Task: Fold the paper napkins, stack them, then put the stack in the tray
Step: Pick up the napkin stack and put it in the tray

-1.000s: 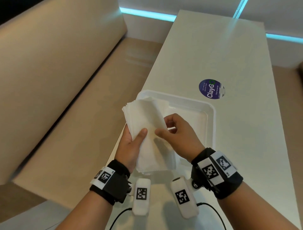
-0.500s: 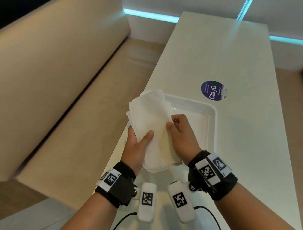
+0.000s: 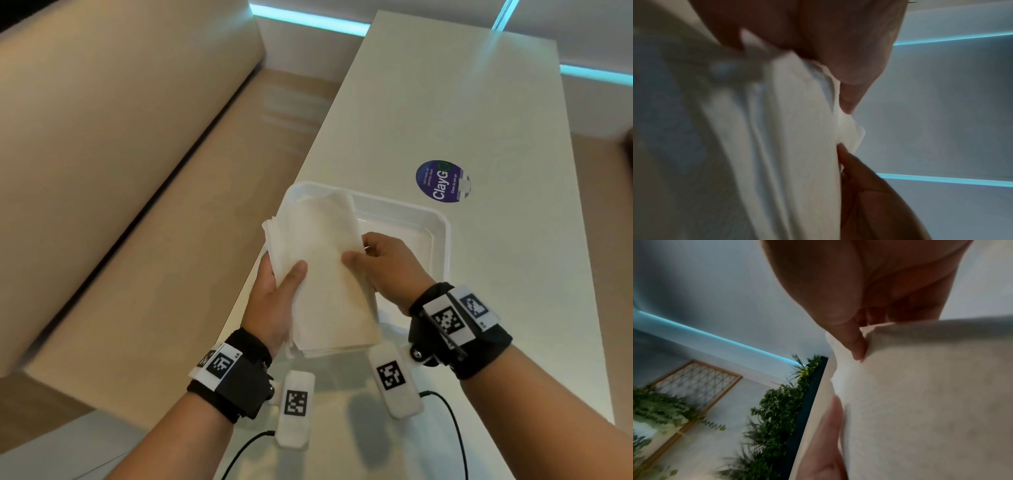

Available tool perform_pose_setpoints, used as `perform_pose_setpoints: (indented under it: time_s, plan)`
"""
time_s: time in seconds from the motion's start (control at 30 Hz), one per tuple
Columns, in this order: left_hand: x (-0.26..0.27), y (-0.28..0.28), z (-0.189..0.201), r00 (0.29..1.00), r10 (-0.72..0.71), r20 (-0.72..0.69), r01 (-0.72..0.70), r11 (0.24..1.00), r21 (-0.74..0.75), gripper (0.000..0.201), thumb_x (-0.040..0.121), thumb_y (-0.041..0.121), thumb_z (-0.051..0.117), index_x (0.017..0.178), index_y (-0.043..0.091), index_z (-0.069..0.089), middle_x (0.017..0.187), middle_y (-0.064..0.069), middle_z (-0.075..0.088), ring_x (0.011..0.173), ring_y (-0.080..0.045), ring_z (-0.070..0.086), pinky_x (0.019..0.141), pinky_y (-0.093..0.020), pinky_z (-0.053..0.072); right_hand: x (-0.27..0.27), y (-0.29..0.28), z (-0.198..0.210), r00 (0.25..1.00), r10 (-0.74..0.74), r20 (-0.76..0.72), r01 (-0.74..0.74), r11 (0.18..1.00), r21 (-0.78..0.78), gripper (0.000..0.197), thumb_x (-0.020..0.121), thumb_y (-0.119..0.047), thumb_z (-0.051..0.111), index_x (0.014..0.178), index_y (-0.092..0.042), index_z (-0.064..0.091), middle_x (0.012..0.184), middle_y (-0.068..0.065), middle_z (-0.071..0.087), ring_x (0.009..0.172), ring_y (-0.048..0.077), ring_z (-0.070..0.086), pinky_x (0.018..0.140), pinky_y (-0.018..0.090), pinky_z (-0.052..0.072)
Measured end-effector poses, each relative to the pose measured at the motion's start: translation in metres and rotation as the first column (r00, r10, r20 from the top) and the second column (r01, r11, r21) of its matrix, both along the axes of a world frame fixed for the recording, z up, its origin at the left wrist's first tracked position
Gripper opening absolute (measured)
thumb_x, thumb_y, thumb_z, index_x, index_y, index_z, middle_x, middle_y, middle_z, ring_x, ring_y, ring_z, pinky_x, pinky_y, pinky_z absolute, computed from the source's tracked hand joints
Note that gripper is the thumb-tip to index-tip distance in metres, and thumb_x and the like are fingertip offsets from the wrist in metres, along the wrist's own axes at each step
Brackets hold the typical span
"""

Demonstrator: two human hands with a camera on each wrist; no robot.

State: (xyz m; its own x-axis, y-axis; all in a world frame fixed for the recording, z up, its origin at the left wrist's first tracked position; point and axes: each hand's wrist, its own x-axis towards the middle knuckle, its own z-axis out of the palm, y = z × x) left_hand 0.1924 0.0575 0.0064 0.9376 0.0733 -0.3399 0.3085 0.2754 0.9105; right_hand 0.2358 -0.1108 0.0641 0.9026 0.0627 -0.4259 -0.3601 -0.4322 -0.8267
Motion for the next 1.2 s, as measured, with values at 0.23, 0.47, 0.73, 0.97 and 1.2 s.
perform_pose_setpoints:
  time_s: [0.23, 0.47, 0.73, 0.97, 1.2]
  plan:
    - [0.009, 0.019, -0.005, 0.999, 0.036, -0.019, -0.035, 0.999, 0.037, 0.044, 0.096, 0.009, 0.054, 0.135, 0.026, 0.046, 0.122, 0.002, 0.067, 0.113, -0.021, 0.063, 0.096, -0.046, 0.050, 0.029, -0.038, -0.031, 0.955, -0.247, -0.166, 0.236, 0.968, -0.082, 0.016, 0.093, -0.015, 0.052, 0.108, -0.007, 0.054, 0.114, 0.013, 0.062, 0.103, 0.031, 0.060, 0.094, 0.048, 0.050]
    - [0.016, 0.040, -0.003, 0.999, 0.034, -0.002, -0.034, 0.997, 0.066, 0.043, 0.096, 0.008, 0.054, 0.134, 0.027, 0.048, 0.115, 0.006, 0.069, 0.100, -0.011, 0.068, 0.075, -0.028, 0.055, 0.050, -0.054, -0.068, 0.926, -0.212, -0.313, 0.110, 0.943, -0.313, 0.035, 0.091, -0.011, 0.053, 0.123, 0.003, 0.051, 0.113, 0.020, 0.057, 0.097, 0.031, 0.057, 0.093, 0.048, 0.051]
    - [0.019, 0.035, -0.002, 1.000, -0.028, -0.005, 0.029, 0.998, 0.057, 0.044, 0.095, 0.010, 0.055, 0.135, 0.027, 0.046, 0.118, 0.003, 0.068, 0.106, -0.016, 0.066, 0.083, -0.033, 0.053, 0.050, -0.044, -0.069, 0.919, -0.285, -0.271, 0.132, 0.874, -0.468, 0.055, 0.091, -0.014, 0.055, 0.138, 0.003, 0.033, 0.137, 0.021, 0.045, 0.123, 0.036, 0.047, 0.092, 0.038, 0.041]
    - [0.021, 0.021, 0.000, 0.996, -0.085, 0.022, 0.085, 0.996, -0.022, 0.046, 0.095, 0.009, 0.052, 0.138, 0.025, 0.045, 0.125, -0.001, 0.066, 0.113, -0.020, 0.063, 0.089, -0.036, 0.053, 0.030, -0.008, -0.017, 0.986, -0.051, 0.158, 0.094, 0.956, -0.279, 0.043, 0.091, -0.040, 0.057, 0.119, -0.007, 0.058, 0.117, 0.009, 0.060, 0.105, 0.020, 0.057, 0.093, 0.038, 0.045]
    - [0.018, 0.011, 0.002, 0.998, -0.055, 0.008, 0.055, 0.998, -0.042, 0.037, 0.097, 0.012, 0.052, 0.132, 0.021, 0.050, 0.122, -0.003, 0.067, 0.113, -0.023, 0.064, 0.094, -0.041, 0.050, 0.015, 0.015, -0.004, 0.989, -0.080, 0.122, 0.086, 0.995, -0.048, 0.033, 0.085, -0.033, 0.067, 0.115, -0.020, 0.062, 0.089, -0.007, 0.066, 0.087, 0.011, 0.061, 0.086, 0.032, 0.050]
